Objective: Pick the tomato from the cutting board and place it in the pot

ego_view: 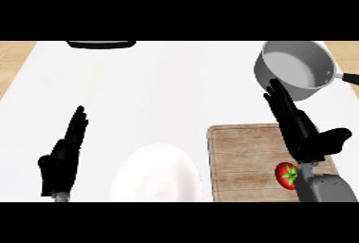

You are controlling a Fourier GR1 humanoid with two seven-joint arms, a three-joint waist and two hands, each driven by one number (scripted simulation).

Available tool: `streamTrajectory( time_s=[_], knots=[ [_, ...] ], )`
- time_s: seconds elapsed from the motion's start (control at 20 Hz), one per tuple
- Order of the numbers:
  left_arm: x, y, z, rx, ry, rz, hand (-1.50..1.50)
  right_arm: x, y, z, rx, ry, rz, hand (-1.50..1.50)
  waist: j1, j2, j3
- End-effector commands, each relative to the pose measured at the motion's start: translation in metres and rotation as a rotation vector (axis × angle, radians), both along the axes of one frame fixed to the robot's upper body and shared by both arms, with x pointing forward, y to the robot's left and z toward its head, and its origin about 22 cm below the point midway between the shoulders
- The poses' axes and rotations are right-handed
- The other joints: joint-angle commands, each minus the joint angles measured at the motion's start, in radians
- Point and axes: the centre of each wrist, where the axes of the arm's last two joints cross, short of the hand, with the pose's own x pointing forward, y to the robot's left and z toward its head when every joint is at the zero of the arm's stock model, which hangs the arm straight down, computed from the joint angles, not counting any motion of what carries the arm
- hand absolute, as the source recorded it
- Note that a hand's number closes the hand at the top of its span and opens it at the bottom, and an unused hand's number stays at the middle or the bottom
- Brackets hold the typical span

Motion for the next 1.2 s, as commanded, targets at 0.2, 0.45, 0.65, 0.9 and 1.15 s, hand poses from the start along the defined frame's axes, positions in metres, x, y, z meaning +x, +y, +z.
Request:
streamTrajectory(
  time_s=[0.2, 0.45, 0.65, 0.9, 1.15],
  knots=[
    [0.023, 0.087, 0.02, 0.214, 0.106, 0.169, 0.0, -0.029, -0.011, -0.003, -0.184, -0.017, -0.242, 1.5, -0.016, 0.004, 0.009],
    [-0.001, 0.091, -0.007, 0.152, 0.263, 0.233, 0.0, -0.041, -0.076, 0.002, -0.549, -0.224, -0.78, -1.5, -0.068, -0.005, 0.006],
    [0.02, 0.094, 0.01, 0.142, 0.292, 0.209, 0.0, -0.084, -0.013, -0.03, -0.603, -0.28, -0.789, -1.5, -0.032, 0.0, 0.008],
    [0.036, 0.088, 0.026, 0.145, 0.301, 0.179, 0.0, -0.117, 0.011, -0.002, -0.737, -0.16, -0.757, -1.5, -0.017, 0.002, 0.004],
    [0.029, 0.077, 0.008, 0.152, 0.304, 0.178, 0.0, -0.14, -0.008, 0.012, -0.986, 0.121, -0.725, -1.5, -0.01, 0.007, 0.003]
  ],
)
